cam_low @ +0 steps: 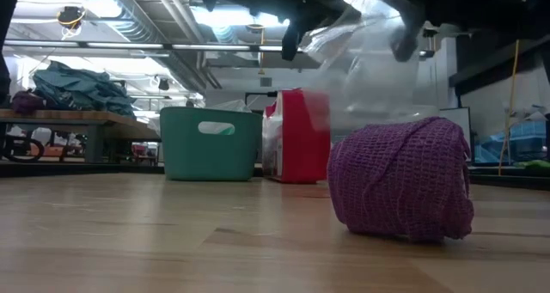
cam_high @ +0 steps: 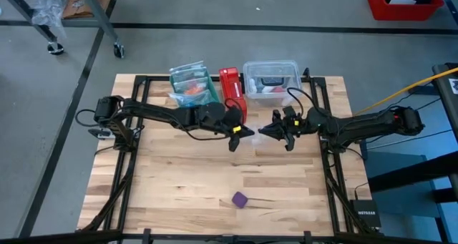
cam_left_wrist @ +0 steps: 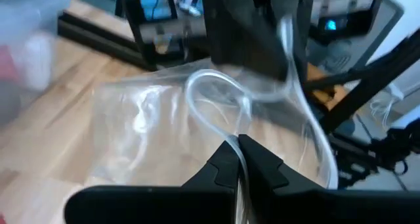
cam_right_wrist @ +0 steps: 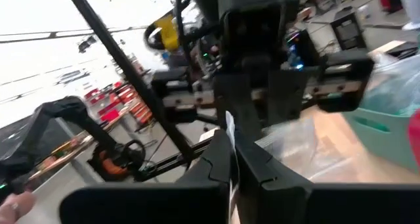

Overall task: Roll bandage
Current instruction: Put the purple bandage into the transparent zip bag

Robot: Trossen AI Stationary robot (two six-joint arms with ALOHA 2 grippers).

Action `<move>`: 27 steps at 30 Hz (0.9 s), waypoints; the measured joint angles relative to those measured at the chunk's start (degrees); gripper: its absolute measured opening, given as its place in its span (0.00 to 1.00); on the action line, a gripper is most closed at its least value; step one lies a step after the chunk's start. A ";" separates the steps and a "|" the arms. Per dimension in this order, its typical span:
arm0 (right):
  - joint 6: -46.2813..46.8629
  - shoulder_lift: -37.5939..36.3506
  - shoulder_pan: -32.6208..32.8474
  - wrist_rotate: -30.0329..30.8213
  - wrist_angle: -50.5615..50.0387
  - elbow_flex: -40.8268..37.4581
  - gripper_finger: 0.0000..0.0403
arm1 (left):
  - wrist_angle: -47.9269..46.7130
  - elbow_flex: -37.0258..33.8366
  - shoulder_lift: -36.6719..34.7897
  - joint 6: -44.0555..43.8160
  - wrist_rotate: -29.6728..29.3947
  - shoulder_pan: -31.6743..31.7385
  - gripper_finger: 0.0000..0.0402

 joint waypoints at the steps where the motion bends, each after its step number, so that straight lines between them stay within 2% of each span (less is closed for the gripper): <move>1: 0.01 0.00 -0.03 0.59 0.01 0.00 0.01 | -1.07 0.00 0.00 0.07 0.07 -0.07 0.00; 7: 0.01 0.00 -0.15 1.48 2.32 -0.02 0.01 | -5.13 0.07 0.00 0.24 0.27 -0.52 0.00; 11: -0.02 0.07 -0.15 -1.75 6.37 -0.13 0.04 | -8.47 0.04 0.04 -0.48 0.23 -0.48 0.00; 16: -0.02 -0.06 -0.15 -2.45 7.33 -0.11 0.14 | -11.34 0.03 -0.19 0.34 0.24 -0.39 0.00; 21: -0.04 0.02 -0.15 -2.54 5.44 -0.11 0.28 | -14.41 0.03 -2.45 1.65 -0.27 0.14 0.00; 27: -2.62 -0.04 -0.11 -7.58 6.40 -0.07 0.37 | -24.19 0.02 -6.93 4.73 -4.59 0.36 0.00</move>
